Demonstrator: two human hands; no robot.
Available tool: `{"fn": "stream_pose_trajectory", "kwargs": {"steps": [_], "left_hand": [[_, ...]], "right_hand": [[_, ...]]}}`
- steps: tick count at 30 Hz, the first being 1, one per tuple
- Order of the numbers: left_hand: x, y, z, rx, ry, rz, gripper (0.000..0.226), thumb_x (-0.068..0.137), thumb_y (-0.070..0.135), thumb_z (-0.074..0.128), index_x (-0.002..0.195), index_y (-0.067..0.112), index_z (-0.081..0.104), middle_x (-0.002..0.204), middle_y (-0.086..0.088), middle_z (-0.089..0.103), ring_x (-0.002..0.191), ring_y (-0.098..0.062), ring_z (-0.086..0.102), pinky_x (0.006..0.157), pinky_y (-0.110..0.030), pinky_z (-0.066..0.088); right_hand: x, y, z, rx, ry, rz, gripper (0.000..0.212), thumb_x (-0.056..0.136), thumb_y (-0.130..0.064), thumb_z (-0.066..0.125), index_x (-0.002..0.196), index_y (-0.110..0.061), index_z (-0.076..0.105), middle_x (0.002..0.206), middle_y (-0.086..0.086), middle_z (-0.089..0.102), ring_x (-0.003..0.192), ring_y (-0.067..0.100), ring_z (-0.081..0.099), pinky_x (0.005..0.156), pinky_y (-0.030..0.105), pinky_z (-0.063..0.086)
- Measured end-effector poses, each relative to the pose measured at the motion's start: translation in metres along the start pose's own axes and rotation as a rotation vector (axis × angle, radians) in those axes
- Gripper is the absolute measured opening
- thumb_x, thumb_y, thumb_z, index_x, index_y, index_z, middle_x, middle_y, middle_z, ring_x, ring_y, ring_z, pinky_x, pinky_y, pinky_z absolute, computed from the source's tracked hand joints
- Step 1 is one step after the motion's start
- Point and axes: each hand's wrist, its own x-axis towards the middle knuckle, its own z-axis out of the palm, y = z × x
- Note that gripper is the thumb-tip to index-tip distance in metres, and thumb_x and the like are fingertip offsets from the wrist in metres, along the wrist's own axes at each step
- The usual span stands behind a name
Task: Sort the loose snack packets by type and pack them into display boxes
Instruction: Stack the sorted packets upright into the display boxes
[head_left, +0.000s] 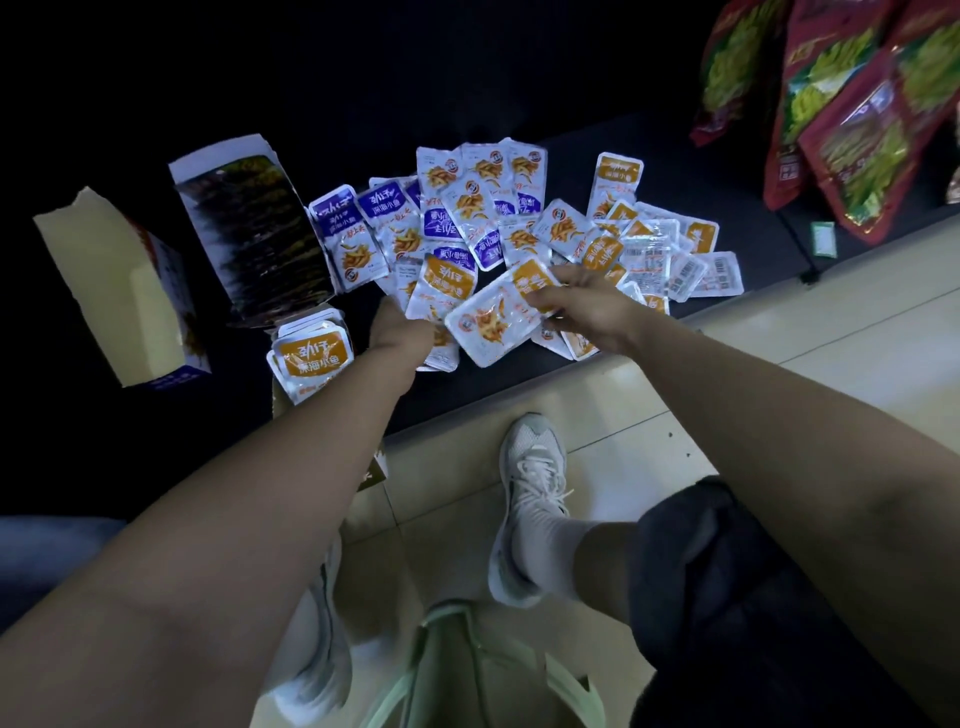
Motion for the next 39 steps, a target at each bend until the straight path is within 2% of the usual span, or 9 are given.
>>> {"fn": "stream_pose_trajectory", "kwargs": {"steps": [5,9,12,15,22,27,30,33,39], "left_hand": [[-0.033,0.014,-0.015,-0.073,-0.231,0.023,0.029,0.096,0.007,0.05,0.124,0.015,0.05,0.113,-0.004,0.06,0.099,-0.022,0.056,0.084,-0.033,0.046],[-0.059,0.018,-0.03,-0.115,-0.237,0.055,0.024,0.093,0.004,0.045,0.113,0.014,0.054,0.105,-0.006,0.061,0.093,-0.023,0.056,0.08,-0.035,0.046],[-0.08,0.021,-0.041,-0.203,-0.212,0.038,0.018,0.097,0.015,0.044,0.112,0.012,0.053,0.106,-0.004,0.06,0.097,-0.023,0.056,0.079,-0.033,0.046],[-0.098,0.016,-0.055,-0.244,-0.226,0.082,0.042,0.089,0.037,0.065,0.123,0.014,0.055,0.115,0.003,0.064,0.1,-0.015,0.061,0.084,-0.027,0.048],[-0.128,-0.001,-0.095,-0.279,-0.168,0.137,0.04,0.09,0.014,0.066,0.128,0.01,0.054,0.119,-0.009,0.066,0.097,-0.024,0.067,0.082,-0.039,0.057],[-0.137,-0.01,-0.126,-0.269,-0.179,0.195,0.027,0.092,0.014,0.06,0.119,0.015,0.058,0.112,-0.006,0.066,0.093,-0.021,0.067,0.076,-0.029,0.056],[-0.126,-0.019,-0.141,-0.147,-0.073,0.161,0.056,0.081,0.034,0.064,0.132,0.017,0.051,0.135,-0.011,0.048,0.11,-0.025,0.06,0.083,-0.032,0.055],[-0.118,-0.034,-0.151,-0.06,0.056,0.117,0.048,0.092,0.026,0.056,0.137,0.011,0.047,0.14,-0.013,0.043,0.124,-0.027,0.048,0.102,-0.03,0.041],[-0.107,-0.056,-0.152,-0.075,-0.014,-0.026,0.052,0.098,0.016,0.045,0.148,0.012,0.032,0.14,-0.009,0.044,0.115,-0.025,0.05,0.094,-0.034,0.044]], "right_hand": [[-0.018,-0.026,0.024,-0.134,0.01,-0.018,0.016,0.089,-0.009,0.067,0.104,-0.007,0.061,0.077,0.003,0.057,0.069,0.013,0.055,0.065,0.02,0.052],[-0.037,-0.037,0.042,0.0,0.05,0.018,0.069,0.089,-0.013,0.068,0.147,-0.012,0.03,0.127,0.009,0.056,0.107,0.021,0.061,0.078,0.03,0.056],[-0.054,-0.047,0.057,0.038,0.038,-0.014,0.06,0.089,-0.013,0.068,0.14,-0.015,0.037,0.129,0.012,0.057,0.111,0.025,0.061,0.09,0.04,0.054],[-0.071,-0.054,0.079,0.022,0.06,-0.078,0.036,0.088,-0.009,0.068,0.117,-0.015,0.047,0.109,0.013,0.062,0.087,0.022,0.062,0.076,0.037,0.052],[-0.098,-0.061,0.133,0.1,-0.145,-0.035,0.018,0.092,-0.014,0.063,0.109,-0.01,0.061,0.108,0.007,0.068,0.094,0.019,0.066,0.078,0.03,0.055],[-0.102,-0.067,0.168,-0.044,-0.242,-0.112,0.027,0.09,-0.006,0.064,0.116,-0.01,0.06,0.109,0.005,0.068,0.09,0.013,0.066,0.076,0.024,0.052],[-0.09,-0.077,0.178,-0.044,-0.162,-0.181,0.029,0.088,-0.002,0.065,0.115,-0.008,0.059,0.109,0.006,0.068,0.093,0.014,0.066,0.08,0.026,0.053],[-0.075,-0.08,0.184,-0.021,-0.072,-0.198,0.03,0.089,-0.002,0.064,0.117,-0.007,0.056,0.112,0.007,0.067,0.099,0.018,0.065,0.085,0.03,0.052],[-0.053,-0.052,0.204,-0.154,-0.048,-0.101,0.037,0.089,-0.006,0.066,0.123,-0.007,0.049,0.116,0.008,0.065,0.101,0.02,0.063,0.092,0.036,0.052]]}}
